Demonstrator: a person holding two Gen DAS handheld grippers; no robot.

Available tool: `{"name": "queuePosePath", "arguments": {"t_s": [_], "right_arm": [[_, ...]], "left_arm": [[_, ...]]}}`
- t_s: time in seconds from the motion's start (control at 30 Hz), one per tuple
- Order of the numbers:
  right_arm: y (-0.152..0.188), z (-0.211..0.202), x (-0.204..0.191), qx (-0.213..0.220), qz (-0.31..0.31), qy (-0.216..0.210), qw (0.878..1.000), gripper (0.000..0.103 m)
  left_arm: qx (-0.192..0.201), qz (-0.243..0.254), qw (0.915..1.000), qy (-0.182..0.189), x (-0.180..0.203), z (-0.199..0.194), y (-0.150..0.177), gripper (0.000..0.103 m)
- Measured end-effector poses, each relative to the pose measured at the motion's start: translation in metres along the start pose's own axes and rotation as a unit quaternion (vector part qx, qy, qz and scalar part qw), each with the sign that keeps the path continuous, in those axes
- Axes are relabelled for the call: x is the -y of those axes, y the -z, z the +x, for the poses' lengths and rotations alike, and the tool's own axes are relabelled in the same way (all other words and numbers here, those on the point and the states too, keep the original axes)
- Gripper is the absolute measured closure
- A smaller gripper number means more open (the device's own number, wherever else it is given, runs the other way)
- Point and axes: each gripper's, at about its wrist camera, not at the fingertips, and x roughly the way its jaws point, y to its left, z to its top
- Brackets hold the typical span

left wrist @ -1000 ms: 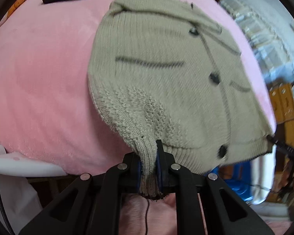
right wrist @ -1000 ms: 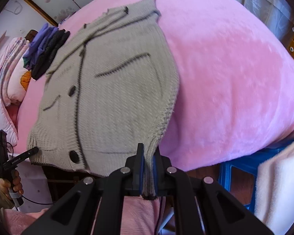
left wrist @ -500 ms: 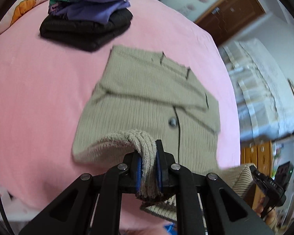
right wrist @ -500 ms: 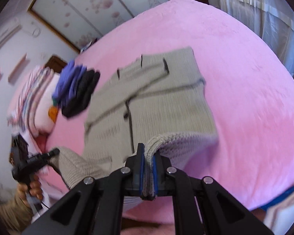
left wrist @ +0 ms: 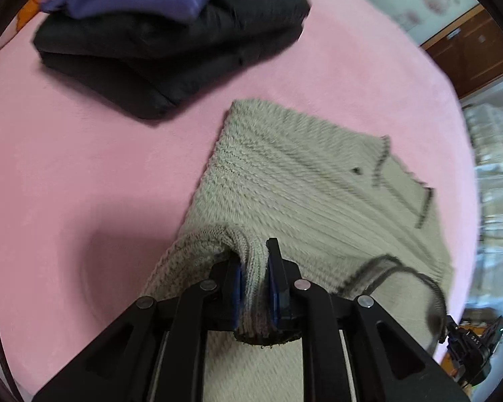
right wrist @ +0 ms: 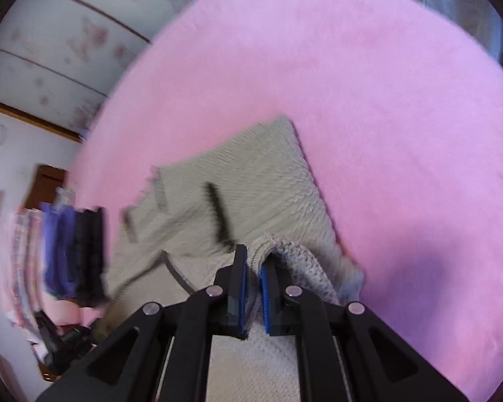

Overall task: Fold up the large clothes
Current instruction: 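Lift the hem with both tools, fold it toward the collar, open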

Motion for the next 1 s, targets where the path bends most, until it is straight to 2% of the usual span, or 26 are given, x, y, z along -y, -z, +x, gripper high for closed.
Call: {"name": "queuePosePath", "arguments": {"t_s": [0.1, 0.33, 0.43, 0.5, 0.53, 0.6, 0.67, 0.7, 0.77, 0.9, 1.0], "right_arm": [[-0.007, 0.021, 0.004, -0.016, 0.001, 0.007, 1.0, 0.093], [-0.008, 0.015, 0.003, -0.027, -0.018, -0.01, 0.999, 0.089], [-0.007, 0.009, -0.008, -0.031, -0.038, -0.01, 0.999, 0.083], [-0.005, 0.002, -0.016, -0.025, -0.057, -0.012, 0.998, 0.078], [-0.004, -0.002, -0.02, -0.021, -0.069, -0.014, 0.997, 0.075], [-0.001, -0.013, -0.031, -0.007, -0.1, -0.015, 0.995, 0.071], [0.001, -0.025, -0.036, 0.009, -0.127, -0.019, 0.992, 0.063], [0.002, -0.031, -0.041, 0.019, -0.147, -0.019, 0.989, 0.059], [0.006, -0.04, -0.052, 0.041, -0.198, -0.009, 0.979, 0.045], [0.014, -0.04, -0.067, 0.064, -0.299, 0.011, 0.952, 0.044], [0.014, -0.021, -0.07, 0.054, -0.355, 0.035, 0.933, 0.044]], "left_arm": [[-0.008, 0.01, 0.9999, -0.007, 0.005, 0.018, -0.006, 0.088], [-0.007, 0.03, 0.9994, 0.014, 0.005, 0.016, -0.005, 0.081], [-0.007, 0.053, 0.9984, 0.02, 0.011, 0.008, -0.002, 0.066], [-0.001, 0.073, 0.997, 0.027, 0.019, -0.003, 0.001, 0.046], [0.004, 0.085, 0.9959, 0.032, 0.024, -0.009, 0.003, 0.042], [0.02, 0.107, 0.9934, 0.038, 0.034, -0.024, 0.006, 0.024], [0.053, 0.131, 0.9893, 0.039, 0.043, -0.042, 0.01, 0.018], [0.068, 0.142, 0.9867, 0.043, 0.047, -0.05, 0.011, 0.016], [0.093, 0.174, 0.9793, 0.046, 0.05, -0.062, 0.013, 0.013], [0.1, 0.223, 0.9696, 0.014, 0.054, -0.054, 0.013, 0.012], [0.097, 0.24, 0.966, -0.008, 0.047, -0.033, 0.006, 0.012]]}}
